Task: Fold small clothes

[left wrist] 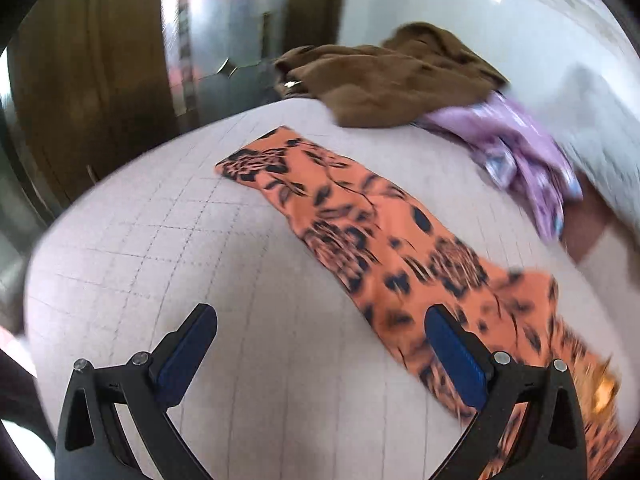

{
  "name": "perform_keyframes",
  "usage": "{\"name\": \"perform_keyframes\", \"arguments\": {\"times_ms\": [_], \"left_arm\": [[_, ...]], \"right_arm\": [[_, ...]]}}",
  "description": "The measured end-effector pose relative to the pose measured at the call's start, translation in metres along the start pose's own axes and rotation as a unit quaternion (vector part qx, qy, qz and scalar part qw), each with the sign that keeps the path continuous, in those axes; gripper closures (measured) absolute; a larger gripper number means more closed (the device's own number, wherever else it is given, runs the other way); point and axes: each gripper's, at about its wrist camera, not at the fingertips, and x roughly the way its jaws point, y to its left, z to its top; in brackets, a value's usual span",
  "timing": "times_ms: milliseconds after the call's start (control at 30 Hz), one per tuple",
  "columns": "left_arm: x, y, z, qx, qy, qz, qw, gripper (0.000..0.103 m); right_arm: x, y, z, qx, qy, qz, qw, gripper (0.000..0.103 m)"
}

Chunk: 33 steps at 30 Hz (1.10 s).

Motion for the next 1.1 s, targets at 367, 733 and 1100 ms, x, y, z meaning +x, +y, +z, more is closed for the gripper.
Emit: {"name": "perform_keyframes", "arguments": {"times_ms": [367,733,1100], "left_arm": [[0.066,0.031,0.041,-0.094,0.043,-0.100,0.9896,0.018],[0.091,0.014,0.047,-0.059,0.027,-0.083,0.9944,0.092],[-0.005,-0.055,0.044,0.036,-0.056,-0.140,0.9878,0.098]], "right_arm": [[0.010,0.016,-0.005,-0.045,0.004,-0.016,0.999,0.041],[0.006,-0.004,0.004,0.003,0.000,-0.008,1.000,0.041],[-0.033,-0.013,0.018,0.032,-0.058,0.000,0.998,0.041]]}}
